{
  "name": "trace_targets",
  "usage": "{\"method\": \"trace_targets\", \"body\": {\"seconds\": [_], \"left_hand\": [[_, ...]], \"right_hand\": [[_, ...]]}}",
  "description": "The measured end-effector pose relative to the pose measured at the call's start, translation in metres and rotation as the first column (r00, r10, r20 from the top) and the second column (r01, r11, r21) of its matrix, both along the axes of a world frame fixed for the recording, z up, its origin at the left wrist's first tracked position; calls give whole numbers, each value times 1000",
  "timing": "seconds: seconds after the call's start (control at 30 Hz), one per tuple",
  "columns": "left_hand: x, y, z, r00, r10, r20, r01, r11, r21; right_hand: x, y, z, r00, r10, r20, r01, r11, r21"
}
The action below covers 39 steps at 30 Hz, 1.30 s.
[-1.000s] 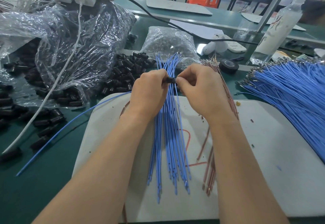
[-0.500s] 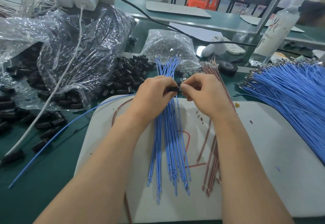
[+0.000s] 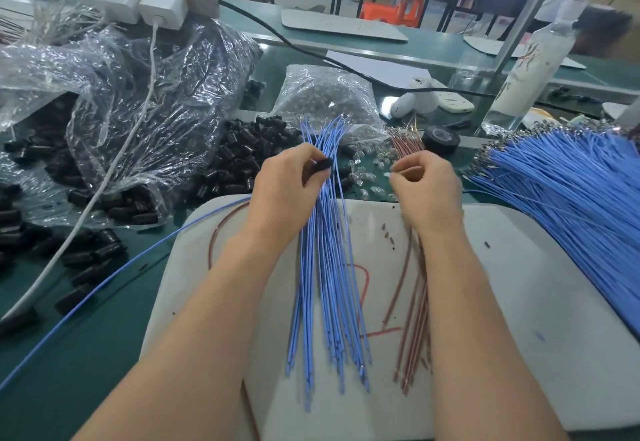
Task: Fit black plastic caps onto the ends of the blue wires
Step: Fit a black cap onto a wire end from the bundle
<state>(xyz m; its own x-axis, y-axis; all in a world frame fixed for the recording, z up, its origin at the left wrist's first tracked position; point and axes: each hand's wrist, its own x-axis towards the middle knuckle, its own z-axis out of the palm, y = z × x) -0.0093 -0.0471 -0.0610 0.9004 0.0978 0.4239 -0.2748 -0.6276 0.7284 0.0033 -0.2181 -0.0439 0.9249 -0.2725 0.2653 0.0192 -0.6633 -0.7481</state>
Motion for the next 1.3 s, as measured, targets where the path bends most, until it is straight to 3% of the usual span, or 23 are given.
{"method": "trace_targets", "body": {"seconds": [0.2, 0.4, 0.63, 0.77, 0.87, 0.97, 1.07, 1.2, 1.3], "left_hand": [[7, -5, 18, 999, 42, 8, -41, 996, -82], [45, -7, 48, 998, 52, -37, -56, 991, -119], [75, -24, 37, 989, 18, -145, -37, 991, -130], [76, -24, 30, 986, -3, -164, -15, 993, -114], [69, -21, 29, 986, -49, -161, 30, 993, -118], [56, -15, 27, 985, -100, -139, 79, 985, -151], [39, -13, 21, 985, -142, -102, 116, 968, -224], [19, -15, 13, 982, -179, -63, 155, 950, -272], [5, -16, 5, 983, -178, -48, 159, 950, -268]], "right_hand": [[8, 12, -2, 990, 102, -95, -118, 976, -182], [41, 5, 13, 992, -44, -117, 22, 982, -186], [77, 20, 4, 939, -145, -313, -4, 903, -430], [83, 24, 1, 929, -159, -333, -11, 891, -453], [79, 18, 9, 945, -66, -320, -53, 935, -350], [57, 10, 26, 983, 114, -144, -124, 990, -62], [29, 10, 37, 973, 232, 11, -231, 958, 171], [-1, 24, 28, 945, 305, 121, -327, 901, 285], [-12, 30, 14, 941, 304, 152, -336, 897, 287]]}}
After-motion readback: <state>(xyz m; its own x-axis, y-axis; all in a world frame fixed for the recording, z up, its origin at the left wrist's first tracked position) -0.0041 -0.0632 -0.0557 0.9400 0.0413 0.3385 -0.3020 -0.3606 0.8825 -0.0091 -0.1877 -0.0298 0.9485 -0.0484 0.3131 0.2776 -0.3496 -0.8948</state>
